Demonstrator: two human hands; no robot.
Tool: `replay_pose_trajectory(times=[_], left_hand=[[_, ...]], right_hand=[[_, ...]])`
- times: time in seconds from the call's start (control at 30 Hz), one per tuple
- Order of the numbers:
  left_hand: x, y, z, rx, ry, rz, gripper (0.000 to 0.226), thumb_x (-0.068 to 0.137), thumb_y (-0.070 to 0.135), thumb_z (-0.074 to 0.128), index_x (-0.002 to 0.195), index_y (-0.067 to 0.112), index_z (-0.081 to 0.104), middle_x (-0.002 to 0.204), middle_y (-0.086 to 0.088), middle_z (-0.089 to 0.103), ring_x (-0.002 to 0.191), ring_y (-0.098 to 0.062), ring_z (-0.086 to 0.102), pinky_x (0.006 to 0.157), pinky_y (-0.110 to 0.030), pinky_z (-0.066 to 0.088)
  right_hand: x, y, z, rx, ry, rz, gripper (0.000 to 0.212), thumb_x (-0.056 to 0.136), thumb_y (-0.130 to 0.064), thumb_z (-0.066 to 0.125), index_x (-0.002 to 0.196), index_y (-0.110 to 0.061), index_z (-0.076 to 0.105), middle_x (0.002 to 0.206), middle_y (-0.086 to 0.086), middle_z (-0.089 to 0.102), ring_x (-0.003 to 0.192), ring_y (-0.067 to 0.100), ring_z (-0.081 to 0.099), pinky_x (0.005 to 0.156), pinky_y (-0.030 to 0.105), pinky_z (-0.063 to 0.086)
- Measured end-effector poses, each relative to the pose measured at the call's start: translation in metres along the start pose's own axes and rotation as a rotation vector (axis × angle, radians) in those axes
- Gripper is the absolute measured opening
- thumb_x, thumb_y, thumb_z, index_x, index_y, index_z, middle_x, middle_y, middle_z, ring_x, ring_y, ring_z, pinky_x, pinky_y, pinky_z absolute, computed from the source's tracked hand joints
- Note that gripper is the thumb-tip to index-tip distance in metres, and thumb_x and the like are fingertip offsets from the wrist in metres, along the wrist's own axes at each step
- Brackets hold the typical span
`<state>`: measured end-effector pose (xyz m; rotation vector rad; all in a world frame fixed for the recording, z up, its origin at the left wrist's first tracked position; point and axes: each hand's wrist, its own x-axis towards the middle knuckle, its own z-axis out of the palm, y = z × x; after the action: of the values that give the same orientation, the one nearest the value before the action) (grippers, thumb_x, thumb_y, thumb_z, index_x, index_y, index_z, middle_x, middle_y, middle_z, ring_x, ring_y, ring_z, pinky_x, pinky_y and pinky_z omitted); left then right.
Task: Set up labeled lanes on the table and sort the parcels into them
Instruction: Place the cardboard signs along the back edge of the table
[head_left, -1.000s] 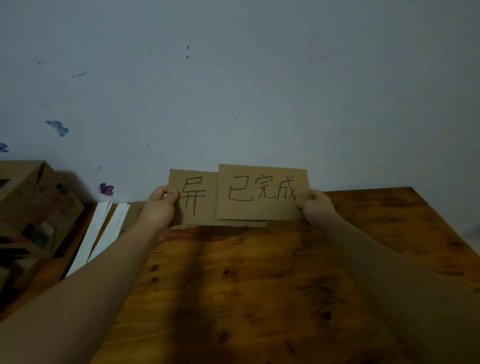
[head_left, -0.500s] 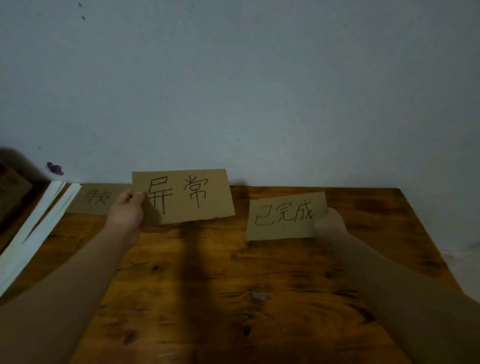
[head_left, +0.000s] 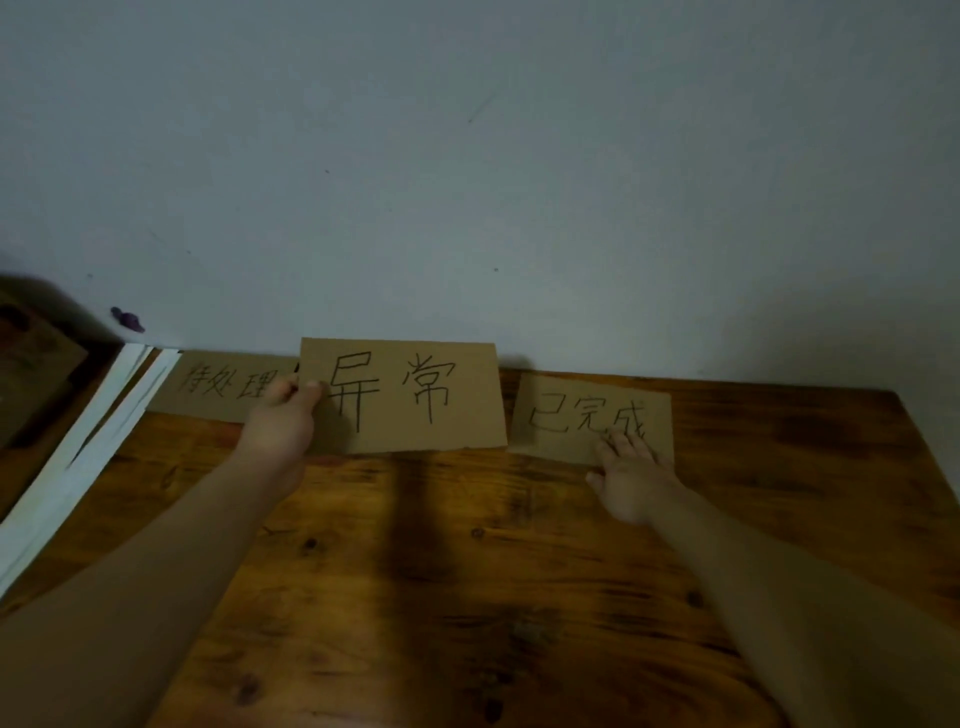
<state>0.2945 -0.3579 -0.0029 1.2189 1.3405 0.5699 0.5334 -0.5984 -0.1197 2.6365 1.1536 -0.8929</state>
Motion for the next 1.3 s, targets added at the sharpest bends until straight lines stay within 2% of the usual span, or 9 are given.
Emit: replay_pose_trajectory(times=[0.23, 0.37, 0.43, 0.57, 0.67, 0.8, 0.87, 1.03, 1.3], left_hand=[[0.001, -0.004, 0.005, 0.025, -0.025, -0.024, 0.012, 0.098, 0.024, 0.046, 0.103, 0.022, 0.057, 0.108, -0.011, 0.051, 0.107, -0.039, 0.051, 0.088, -0.061, 0.048], [-0.02, 0.0, 0.017, 0.038, -0.106, -0.006, 0.014, 0.099, 0.026, 0.045, 0.099, 0.025, 0.059, 0.109, -0.01, 0.058, 0.104, -0.036, 0.055, 0.089, -0.054, 0.049], [-0.033, 0.001, 0.028, 0.073, -0.157, 0.028, 0.015, 0.099, 0.027, 0.045, 0.1, 0.027, 0.059, 0.114, -0.011, 0.059, 0.107, -0.034, 0.055, 0.094, -0.054, 0.047], [-0.065, 0.004, 0.056, 0.25, -0.27, 0.216, 0.046, 0.097, 0.014, 0.047, 0.141, 0.021, 0.034, 0.135, -0.005, 0.046, 0.121, -0.03, 0.046, 0.1, -0.045, 0.043], [-0.097, 0.007, 0.08, 0.391, -0.429, 0.372, 0.064, 0.09, 0.004, 0.056, 0.144, 0.022, 0.028, 0.141, -0.006, 0.039, 0.127, -0.029, 0.044, 0.101, -0.043, 0.044], [-0.131, -0.004, 0.127, 0.731, -0.573, 0.579, 0.064, 0.086, 0.019, 0.066, 0.143, 0.019, 0.035, 0.149, 0.001, 0.022, 0.133, -0.024, 0.034, 0.104, -0.029, 0.035], [-0.148, -0.014, 0.164, 0.83, -0.631, 0.616, 0.072, 0.084, 0.025, 0.068, 0.146, 0.019, 0.032, 0.155, 0.001, 0.014, 0.14, -0.023, 0.024, 0.112, -0.035, 0.028], [-0.175, -0.042, 0.244, 0.928, -0.645, 0.602, 0.074, 0.086, 0.029, 0.065, 0.148, 0.02, 0.027, 0.159, 0.0, 0.0, 0.145, -0.025, 0.012, 0.117, -0.037, 0.016], [-0.216, -0.111, 0.366, 1.105, -0.74, 0.459, 0.07, 0.094, 0.034, 0.054, 0.151, 0.024, 0.015, 0.159, -0.003, -0.01, 0.145, -0.025, 0.014, 0.116, -0.033, 0.018]], right_hand=[[0.019, -0.009, -0.035, 0.12, 0.128, 0.031, 0.064, 0.1, -0.053, 0.018, 0.153, -0.017, 0.017, 0.161, 0.009, 0.007, 0.147, 0.029, 0.002, 0.119, 0.05, 0.007], [-0.02, -0.051, -0.052, 1.049, 0.139, -0.011, 0.062, 0.095, -0.057, 0.037, 0.149, -0.029, 0.024, 0.152, 0.002, 0.034, 0.134, 0.028, 0.039, 0.107, 0.048, 0.037], [-0.043, -0.062, -0.055, 1.215, 0.135, -0.053, 0.067, 0.093, -0.041, 0.056, 0.149, -0.037, 0.019, 0.148, 0.001, 0.041, 0.129, 0.026, 0.047, 0.101, 0.048, 0.045], [-0.091, -0.049, -0.058, 1.122, 0.397, 0.043, 0.07, 0.094, -0.014, 0.057, 0.151, -0.03, 0.02, 0.144, -0.001, 0.041, 0.128, 0.024, 0.047, 0.093, 0.036, 0.052], [-0.121, -0.014, -0.059, 1.086, 0.534, 0.119, 0.056, 0.096, -0.01, 0.051, 0.147, -0.021, 0.03, 0.135, 0.0, 0.041, 0.109, 0.018, 0.049, 0.075, 0.025, 0.054], [-0.148, 0.043, -0.053, 0.861, 0.61, 0.231, 0.056, 0.093, -0.021, 0.059, 0.143, -0.013, 0.034, 0.143, 0.01, 0.025, 0.123, 0.025, 0.04, 0.091, 0.028, 0.048], [-0.157, 0.08, -0.045, 0.776, 0.591, 0.196, 0.062, 0.089, -0.029, 0.065, 0.141, -0.011, 0.036, 0.141, 0.01, 0.022, 0.124, 0.026, 0.037, 0.092, 0.026, 0.046], [-0.157, 0.166, -0.028, 0.621, 0.417, 0.133, 0.085, 0.082, -0.045, 0.069, 0.147, -0.014, 0.024, 0.149, 0.006, 0.013, 0.136, 0.028, 0.026, 0.113, 0.042, 0.032], [-0.133, 0.302, 0.02, 0.464, 0.204, 0.195, 0.082, 0.087, -0.058, 0.055, 0.151, -0.022, 0.018, 0.159, 0.007, 0.0, 0.145, 0.031, 0.011, 0.118, 0.042, 0.019]])
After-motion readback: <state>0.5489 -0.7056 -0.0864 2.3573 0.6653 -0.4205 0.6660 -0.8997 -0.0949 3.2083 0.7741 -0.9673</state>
